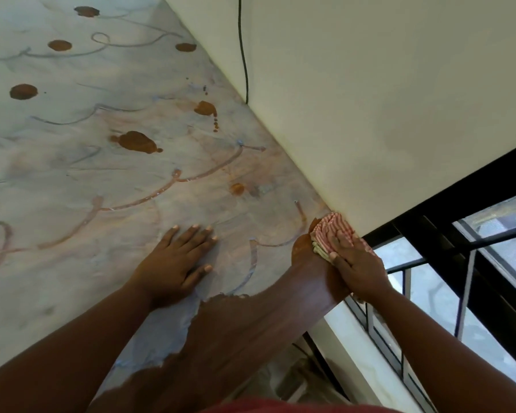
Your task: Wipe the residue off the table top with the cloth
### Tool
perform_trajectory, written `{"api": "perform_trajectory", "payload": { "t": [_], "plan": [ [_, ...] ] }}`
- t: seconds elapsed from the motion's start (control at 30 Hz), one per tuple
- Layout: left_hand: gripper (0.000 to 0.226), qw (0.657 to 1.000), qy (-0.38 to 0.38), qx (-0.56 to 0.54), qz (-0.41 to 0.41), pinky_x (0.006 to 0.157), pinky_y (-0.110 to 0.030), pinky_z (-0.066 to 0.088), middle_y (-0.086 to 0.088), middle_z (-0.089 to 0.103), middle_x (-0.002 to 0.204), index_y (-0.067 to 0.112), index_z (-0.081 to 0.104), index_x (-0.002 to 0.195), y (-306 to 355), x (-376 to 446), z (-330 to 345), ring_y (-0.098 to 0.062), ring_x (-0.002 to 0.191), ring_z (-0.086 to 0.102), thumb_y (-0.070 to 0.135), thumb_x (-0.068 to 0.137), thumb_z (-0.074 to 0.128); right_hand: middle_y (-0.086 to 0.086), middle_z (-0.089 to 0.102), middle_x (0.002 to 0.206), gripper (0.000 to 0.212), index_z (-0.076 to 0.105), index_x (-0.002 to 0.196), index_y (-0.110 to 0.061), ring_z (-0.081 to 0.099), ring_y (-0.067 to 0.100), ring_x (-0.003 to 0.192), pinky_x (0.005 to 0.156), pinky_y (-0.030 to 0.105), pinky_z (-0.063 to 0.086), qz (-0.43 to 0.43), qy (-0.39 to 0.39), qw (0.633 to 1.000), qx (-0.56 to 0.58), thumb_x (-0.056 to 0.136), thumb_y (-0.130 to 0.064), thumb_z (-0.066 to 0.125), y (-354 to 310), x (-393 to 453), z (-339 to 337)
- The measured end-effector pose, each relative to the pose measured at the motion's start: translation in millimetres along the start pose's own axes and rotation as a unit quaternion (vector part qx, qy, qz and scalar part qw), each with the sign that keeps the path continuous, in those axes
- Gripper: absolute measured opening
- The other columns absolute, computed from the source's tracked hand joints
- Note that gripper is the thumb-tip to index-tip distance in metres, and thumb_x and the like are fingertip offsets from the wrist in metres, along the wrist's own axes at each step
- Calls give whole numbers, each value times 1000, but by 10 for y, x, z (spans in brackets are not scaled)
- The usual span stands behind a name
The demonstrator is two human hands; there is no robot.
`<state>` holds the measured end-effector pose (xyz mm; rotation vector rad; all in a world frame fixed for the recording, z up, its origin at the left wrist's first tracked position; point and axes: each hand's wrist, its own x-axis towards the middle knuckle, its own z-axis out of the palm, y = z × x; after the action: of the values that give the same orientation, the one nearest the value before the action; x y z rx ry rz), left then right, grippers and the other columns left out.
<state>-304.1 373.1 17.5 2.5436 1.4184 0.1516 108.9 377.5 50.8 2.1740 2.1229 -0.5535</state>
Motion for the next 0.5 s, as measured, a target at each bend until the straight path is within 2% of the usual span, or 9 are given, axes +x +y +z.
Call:
{"api": "perform_trajectory", "payload": {
  "t": [0.1,0.2,0.27,0.4,0.5],
  "plan": [
    [62,1000,1,1,1,116,-41,5,-2,24,156,20,28,150,11,-2,-17,-22,143,22,55,98,23,-8,14,157,67,17,147,-42,7,13,144,116,45,14,-18,15,1000,17,85,-66,6,51,-170,65],
    [62,1000,7,4,-1,116,-40,4,-3,26,155,19,29,150,32,5,-57,-22,143,21,54,98,24,-15,4,155,60,15,146,-44,-1,7,142,115,46,19,-32,14,998,51,89,-64,10,112,-434,98],
    [61,1000,13,6,-3,117,-40,4,-3,26,155,19,29,149,48,-1,-72,-20,143,18,53,98,26,-20,0,152,60,11,144,-47,-6,5,141,115,42,8,-22,10,998,62,87,-65,9,92,-509,94],
    [61,1000,15,8,-4,117,-42,5,-3,26,155,21,25,151,74,-4,-84,-19,145,15,52,99,26,-16,7,153,63,14,145,-43,3,13,145,116,41,7,-30,42,998,20,89,-67,0,-22,-350,106],
    [61,1000,18,9,-3,116,-43,7,-4,26,155,20,26,151,82,-5,-102,-19,145,14,53,99,24,-14,7,155,67,10,147,-42,5,15,145,118,43,9,-61,22,998,5,87,-67,-7,-173,-14,52]
  ]
}}
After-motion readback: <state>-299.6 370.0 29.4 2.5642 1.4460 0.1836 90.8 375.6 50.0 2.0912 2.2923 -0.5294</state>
